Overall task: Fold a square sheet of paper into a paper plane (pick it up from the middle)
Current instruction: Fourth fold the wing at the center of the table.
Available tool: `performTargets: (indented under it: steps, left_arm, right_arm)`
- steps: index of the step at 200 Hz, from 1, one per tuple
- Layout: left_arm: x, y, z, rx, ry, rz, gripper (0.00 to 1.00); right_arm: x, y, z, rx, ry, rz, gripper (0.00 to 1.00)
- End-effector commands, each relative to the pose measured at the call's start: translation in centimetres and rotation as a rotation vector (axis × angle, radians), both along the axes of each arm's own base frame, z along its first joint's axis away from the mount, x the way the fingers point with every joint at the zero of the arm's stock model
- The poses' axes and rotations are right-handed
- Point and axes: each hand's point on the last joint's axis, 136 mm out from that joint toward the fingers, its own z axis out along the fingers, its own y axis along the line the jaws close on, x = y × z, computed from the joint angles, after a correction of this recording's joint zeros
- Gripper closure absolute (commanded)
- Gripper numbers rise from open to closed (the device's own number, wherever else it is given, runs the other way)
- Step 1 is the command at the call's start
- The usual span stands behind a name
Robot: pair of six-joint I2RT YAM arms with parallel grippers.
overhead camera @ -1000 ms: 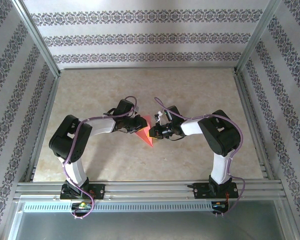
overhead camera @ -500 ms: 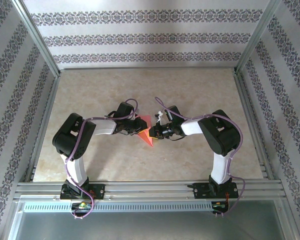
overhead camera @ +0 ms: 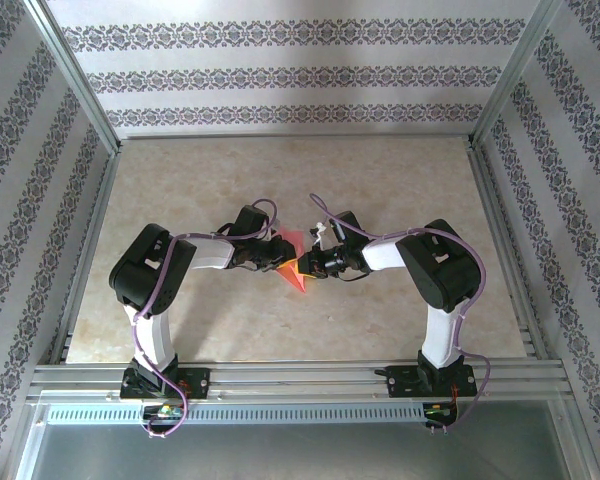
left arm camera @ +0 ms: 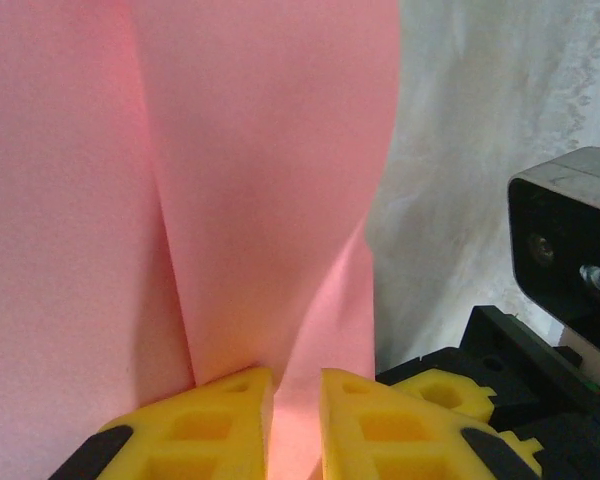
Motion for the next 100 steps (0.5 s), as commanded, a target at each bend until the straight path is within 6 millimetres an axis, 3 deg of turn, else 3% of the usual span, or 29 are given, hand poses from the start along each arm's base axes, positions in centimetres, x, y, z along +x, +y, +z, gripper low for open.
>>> performTargets:
  steps: [1, 43, 100]
  left_arm:
    - [0.5, 0.0, -0.2, -0.02, -0.004, 0.007, 0.8]
    - [0.2, 0.4, -1.1, 0.003, 0.023, 0.013, 0.79]
    - [-0.6, 1.2, -2.4, 0.053, 0.062, 0.022, 0.79]
  right_arm:
    - [-0.9, -1.6, -3.0, -0.093, 0.081, -0.03, 0.88]
    - [-0.8, -1.6, -2.7, -0.09, 0.082, -0.036, 0.85]
    - [-0.8, -1.4, 0.6, -0.063, 0.085, -0.055, 0.82]
